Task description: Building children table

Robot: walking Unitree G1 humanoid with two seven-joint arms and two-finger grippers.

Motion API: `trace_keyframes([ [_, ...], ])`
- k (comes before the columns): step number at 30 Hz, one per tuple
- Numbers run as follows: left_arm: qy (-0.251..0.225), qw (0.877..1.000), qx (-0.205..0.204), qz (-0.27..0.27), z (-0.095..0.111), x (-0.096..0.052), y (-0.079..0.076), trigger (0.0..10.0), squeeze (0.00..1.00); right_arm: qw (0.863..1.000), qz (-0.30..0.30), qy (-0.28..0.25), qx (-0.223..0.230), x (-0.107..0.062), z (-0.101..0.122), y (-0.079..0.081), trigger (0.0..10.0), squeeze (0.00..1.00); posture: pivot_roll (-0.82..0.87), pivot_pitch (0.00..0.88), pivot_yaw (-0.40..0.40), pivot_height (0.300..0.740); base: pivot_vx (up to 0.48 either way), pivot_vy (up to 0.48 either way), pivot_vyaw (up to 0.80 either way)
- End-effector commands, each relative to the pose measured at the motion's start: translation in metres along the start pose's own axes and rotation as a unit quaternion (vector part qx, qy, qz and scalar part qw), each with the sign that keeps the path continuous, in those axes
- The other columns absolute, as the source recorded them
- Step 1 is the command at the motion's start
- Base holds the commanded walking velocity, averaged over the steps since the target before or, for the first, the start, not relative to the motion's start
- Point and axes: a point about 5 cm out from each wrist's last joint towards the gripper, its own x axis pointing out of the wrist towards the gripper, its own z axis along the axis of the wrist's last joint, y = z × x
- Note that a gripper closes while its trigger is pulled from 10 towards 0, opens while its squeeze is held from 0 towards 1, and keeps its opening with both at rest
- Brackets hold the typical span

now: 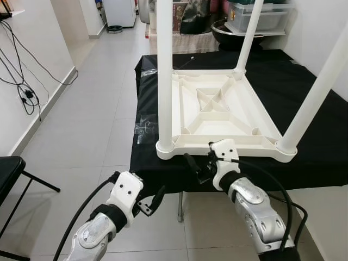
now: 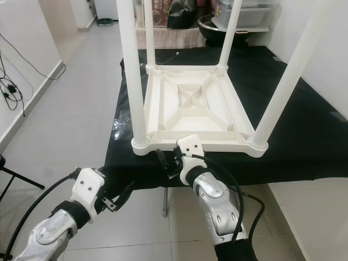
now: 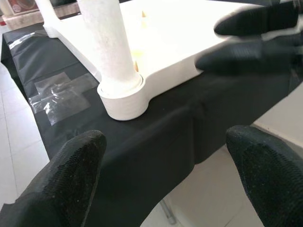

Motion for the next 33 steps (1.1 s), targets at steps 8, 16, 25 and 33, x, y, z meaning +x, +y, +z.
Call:
trace_keyframes([
  [8, 0.023, 0.999, -0.020, 0.018, -0.007, -0.003, 0.004, 10.0, 0.00, 1.000, -0.009, 0.009, 0.019, -0.012, -0.006, 0.002, 10.0, 0.00, -0.05, 0.072, -0.005, 0.740, 0.000, 0.000, 0.00],
  [16, 0.041, 0.999, -0.019, 0.030, -0.012, -0.003, 0.007, 10.0, 0.00, 0.998, -0.039, 0.014, 0.039, -0.021, -0.011, -0.003, 10.0, 0.00, -0.05, 0.059, -0.003, 0.740, 0.000, 0.434, 0.00],
  [25, 0.049, 0.998, -0.018, 0.027, -0.015, -0.002, 0.007, 10.0, 0.00, 0.998, -0.044, 0.016, 0.043, -0.022, -0.012, -0.002, 10.0, 0.00, -0.04, 0.048, 0.001, 0.740, 0.000, 0.480, 0.00],
  [33, 0.053, 0.998, -0.008, 0.022, -0.015, -0.003, 0.009, 10.0, 0.00, 0.997, -0.045, 0.015, 0.053, -0.020, -0.012, 0.000, 10.0, 0.00, -0.02, 0.051, 0.009, 0.740, 0.000, 0.480, 0.00],
])
